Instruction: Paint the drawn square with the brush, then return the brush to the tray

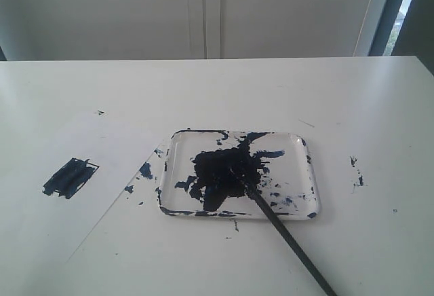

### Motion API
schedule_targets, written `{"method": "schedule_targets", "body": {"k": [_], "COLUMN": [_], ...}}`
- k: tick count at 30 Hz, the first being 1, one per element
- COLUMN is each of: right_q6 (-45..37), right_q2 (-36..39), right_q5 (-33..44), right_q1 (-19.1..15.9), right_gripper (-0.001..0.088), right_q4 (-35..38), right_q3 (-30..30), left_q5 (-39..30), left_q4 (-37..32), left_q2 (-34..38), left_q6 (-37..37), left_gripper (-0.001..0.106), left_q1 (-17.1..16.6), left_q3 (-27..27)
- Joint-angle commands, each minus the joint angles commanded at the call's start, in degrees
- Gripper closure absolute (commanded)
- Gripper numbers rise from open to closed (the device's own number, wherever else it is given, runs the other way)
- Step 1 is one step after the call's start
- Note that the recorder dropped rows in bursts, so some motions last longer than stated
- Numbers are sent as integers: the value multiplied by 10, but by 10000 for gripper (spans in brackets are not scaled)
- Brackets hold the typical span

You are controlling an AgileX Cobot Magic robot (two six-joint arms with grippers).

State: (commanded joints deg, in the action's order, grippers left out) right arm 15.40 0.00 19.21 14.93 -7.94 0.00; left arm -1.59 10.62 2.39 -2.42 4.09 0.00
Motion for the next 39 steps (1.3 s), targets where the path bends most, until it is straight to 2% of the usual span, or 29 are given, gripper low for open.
{"method": "schedule_targets", "body": {"k": [5, 8, 13, 15, 19, 26, 39], "right_q6": [0, 0, 0, 0, 0, 0, 0], "right_q2": [0, 0, 0, 0, 0, 0, 0], "right_q5": [0, 0, 0, 0, 0, 0, 0], "right_q1": [0, 0, 0, 0, 0, 0, 0], "right_gripper": [868, 868, 868, 868, 868, 868, 868], "right_q4": [0, 0, 0, 0, 0, 0, 0], "right_q3": [0, 0, 0, 0, 0, 0, 0], "left_q5": [7, -11, -89, -116, -121, -121, -119], "left_q4": [2, -2, -106, -132, -143, -145, -145], "left_q2": [0, -11, -24, -24, -24, -24, -24], "left_q6": [11, 30, 131, 143, 137, 82, 82], "left_gripper": [976, 976, 976, 976, 976, 976, 976], "left_q1": [0, 0, 0, -1, -1, -1, -1], "left_q3": [0, 0, 0, 0, 0, 0, 0]}}
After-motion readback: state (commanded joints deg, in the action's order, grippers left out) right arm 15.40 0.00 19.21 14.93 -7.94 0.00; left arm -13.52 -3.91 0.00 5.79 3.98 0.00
